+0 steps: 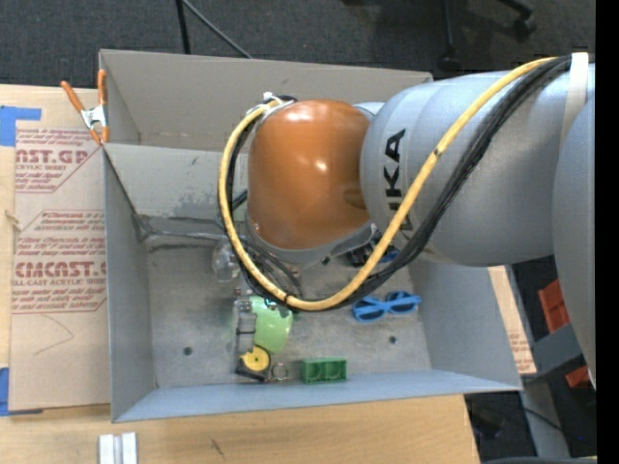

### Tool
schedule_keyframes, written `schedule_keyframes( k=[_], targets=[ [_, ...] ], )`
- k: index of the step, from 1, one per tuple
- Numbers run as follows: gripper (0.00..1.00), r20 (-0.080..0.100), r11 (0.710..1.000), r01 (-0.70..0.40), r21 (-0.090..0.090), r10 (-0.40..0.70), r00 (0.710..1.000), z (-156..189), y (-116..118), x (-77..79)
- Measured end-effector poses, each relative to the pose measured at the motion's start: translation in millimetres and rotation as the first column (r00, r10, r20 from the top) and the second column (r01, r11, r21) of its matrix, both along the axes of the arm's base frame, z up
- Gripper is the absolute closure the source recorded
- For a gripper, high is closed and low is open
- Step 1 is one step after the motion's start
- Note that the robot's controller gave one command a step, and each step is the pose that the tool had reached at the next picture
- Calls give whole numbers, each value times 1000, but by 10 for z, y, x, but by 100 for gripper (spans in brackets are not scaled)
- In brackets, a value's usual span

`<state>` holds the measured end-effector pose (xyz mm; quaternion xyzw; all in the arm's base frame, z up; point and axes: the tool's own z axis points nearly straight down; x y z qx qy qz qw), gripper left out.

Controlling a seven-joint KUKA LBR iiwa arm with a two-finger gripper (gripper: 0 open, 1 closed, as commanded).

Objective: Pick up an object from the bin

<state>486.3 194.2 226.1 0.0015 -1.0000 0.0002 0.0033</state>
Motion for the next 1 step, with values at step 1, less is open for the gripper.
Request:
schedule_keyframes(
  k=[1],
  targets=[
    [0, 6, 957, -290, -1, 290, 957, -673, -870, 659]
  ],
)
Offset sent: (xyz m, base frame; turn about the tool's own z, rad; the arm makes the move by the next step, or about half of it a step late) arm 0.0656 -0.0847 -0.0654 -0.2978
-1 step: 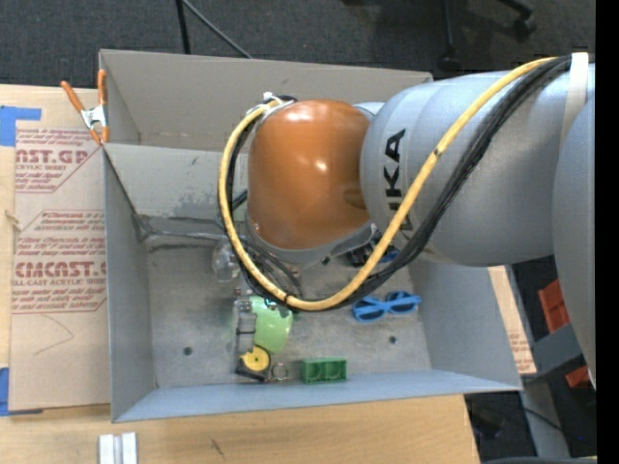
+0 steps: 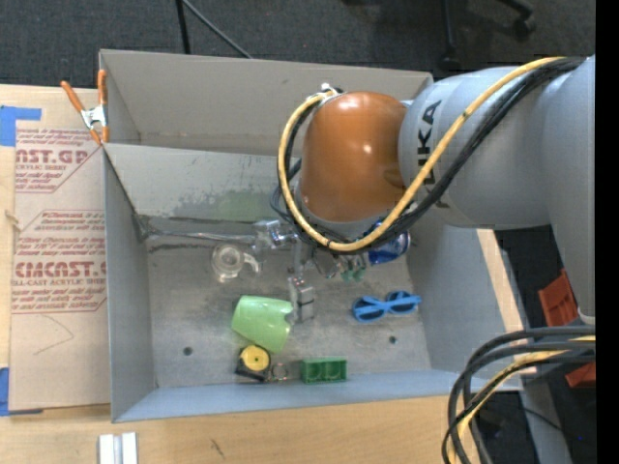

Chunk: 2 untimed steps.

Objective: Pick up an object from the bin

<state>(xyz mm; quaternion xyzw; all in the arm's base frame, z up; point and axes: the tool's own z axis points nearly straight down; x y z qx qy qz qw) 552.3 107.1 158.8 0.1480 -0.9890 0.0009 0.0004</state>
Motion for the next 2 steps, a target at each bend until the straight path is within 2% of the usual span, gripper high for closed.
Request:
schedule_keyframes(
  k=[1, 2],
  targets=[
    [0, -11, 967, -256, 5, 256, 967, -826, 303, -251],
    [100, 1, 967, -254, 4, 254, 967, -890, 272, -242]
  ],
)
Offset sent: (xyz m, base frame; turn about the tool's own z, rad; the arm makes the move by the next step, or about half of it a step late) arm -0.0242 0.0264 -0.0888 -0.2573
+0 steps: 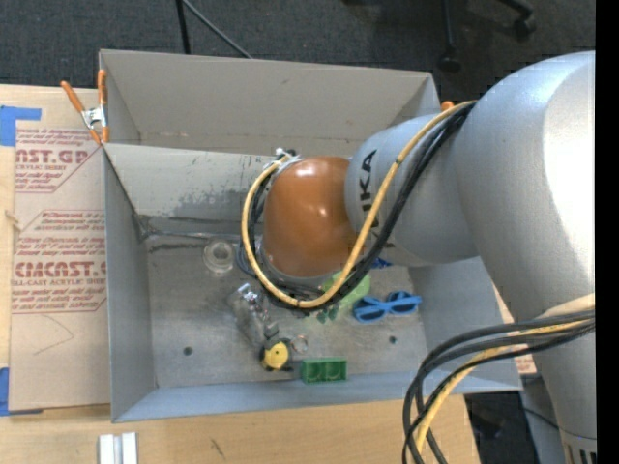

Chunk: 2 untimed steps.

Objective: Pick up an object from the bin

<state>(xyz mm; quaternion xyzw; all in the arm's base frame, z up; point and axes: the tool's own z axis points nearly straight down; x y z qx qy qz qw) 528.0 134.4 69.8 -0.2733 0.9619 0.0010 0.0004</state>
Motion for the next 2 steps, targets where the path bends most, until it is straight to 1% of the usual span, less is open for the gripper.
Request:
schedule_keyframes(
  k=[1, 2],
  targets=[
    [0, 1, 1000, 0, 1, 0, 1000, 1, 2, 2],
    [0, 5, 979, 206, 1, -206, 979, 958, -310, -217]
  ],
)
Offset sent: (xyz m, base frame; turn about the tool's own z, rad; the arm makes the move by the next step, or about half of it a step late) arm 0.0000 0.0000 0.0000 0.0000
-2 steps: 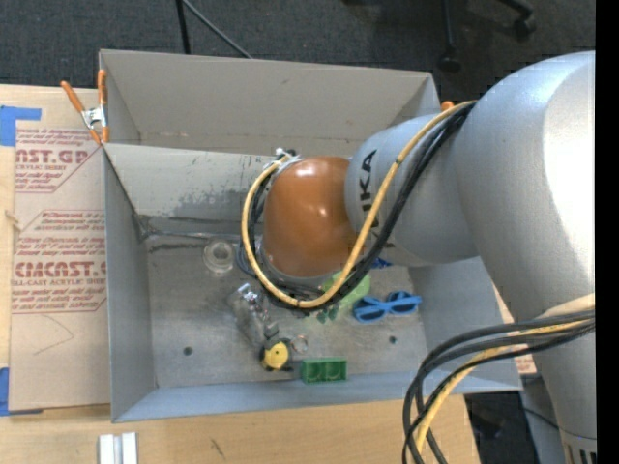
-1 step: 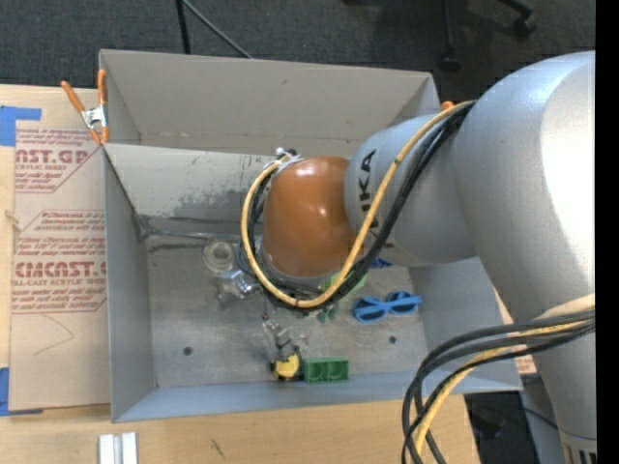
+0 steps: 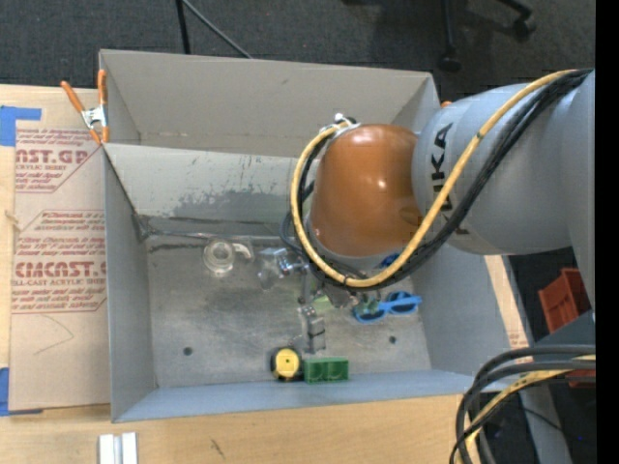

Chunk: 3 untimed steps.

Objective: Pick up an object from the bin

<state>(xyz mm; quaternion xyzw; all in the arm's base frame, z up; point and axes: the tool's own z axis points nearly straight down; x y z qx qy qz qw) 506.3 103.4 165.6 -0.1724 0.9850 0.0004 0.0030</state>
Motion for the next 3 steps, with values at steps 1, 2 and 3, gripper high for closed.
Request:
schedule_keyframes(
  k=[1, 2, 3],
  targets=[
    [0, -9, 984, -176, 0, 176, 984, -990, 470, -111],
    [0, 4, 951, -310, -3, 310, 951, -195, 209, 427],
    [0, -8, 923, -384, 4, 384, 923, -998, 1115, 300]
  ],
)
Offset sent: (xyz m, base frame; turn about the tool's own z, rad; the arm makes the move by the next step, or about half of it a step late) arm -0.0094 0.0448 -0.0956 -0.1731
